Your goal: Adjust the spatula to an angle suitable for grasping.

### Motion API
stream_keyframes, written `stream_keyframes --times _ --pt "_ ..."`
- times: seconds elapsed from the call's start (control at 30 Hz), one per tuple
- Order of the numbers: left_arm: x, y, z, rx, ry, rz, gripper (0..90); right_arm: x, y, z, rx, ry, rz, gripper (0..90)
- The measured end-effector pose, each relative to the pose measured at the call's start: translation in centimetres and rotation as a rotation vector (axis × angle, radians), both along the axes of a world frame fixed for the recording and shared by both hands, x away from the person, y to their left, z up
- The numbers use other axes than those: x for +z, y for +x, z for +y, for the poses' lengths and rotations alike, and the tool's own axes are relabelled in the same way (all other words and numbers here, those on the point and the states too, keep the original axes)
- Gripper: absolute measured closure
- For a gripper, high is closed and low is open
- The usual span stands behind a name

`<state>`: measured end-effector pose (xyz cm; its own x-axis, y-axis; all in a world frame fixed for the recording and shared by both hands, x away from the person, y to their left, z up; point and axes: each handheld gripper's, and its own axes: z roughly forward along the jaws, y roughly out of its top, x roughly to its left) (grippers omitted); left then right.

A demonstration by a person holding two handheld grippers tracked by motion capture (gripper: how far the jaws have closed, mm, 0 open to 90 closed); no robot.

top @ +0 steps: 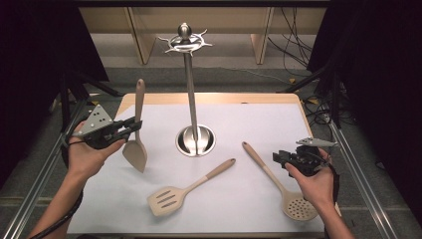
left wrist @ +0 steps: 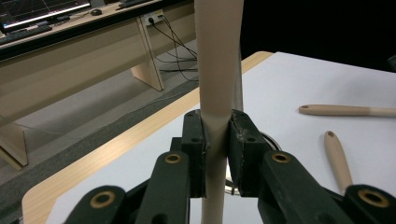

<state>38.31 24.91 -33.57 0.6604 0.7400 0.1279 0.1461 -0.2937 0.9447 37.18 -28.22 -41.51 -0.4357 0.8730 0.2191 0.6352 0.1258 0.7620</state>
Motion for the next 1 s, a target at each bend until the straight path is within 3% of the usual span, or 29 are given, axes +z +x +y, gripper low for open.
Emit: stream_keyframes --times 0.13,0.33,0.5,1.0 --pt "0.3 0.1 -0.2 -0.005 -0.018 0.005 77.2 0.0 0.0 0.1 -0.003 -0.007 0.004 67.1" --pt "0.8 0.2 -0.6 -0.024 -0.016 0.004 77.2 0.0 0.1 0.1 0.009 0.013 -0.01 67.0" --pt "1.1 0.6 -0.8 -0.037 -0.006 -0.002 77.2 0.1 0.1 0.2 0.001 -0.007 0.001 67.1" --pt "2.2 1.5 -1.3 -0.064 -0.024 0.014 77.2 0.2 0.1 0.2 0.006 0.012 -0.007 67.1"
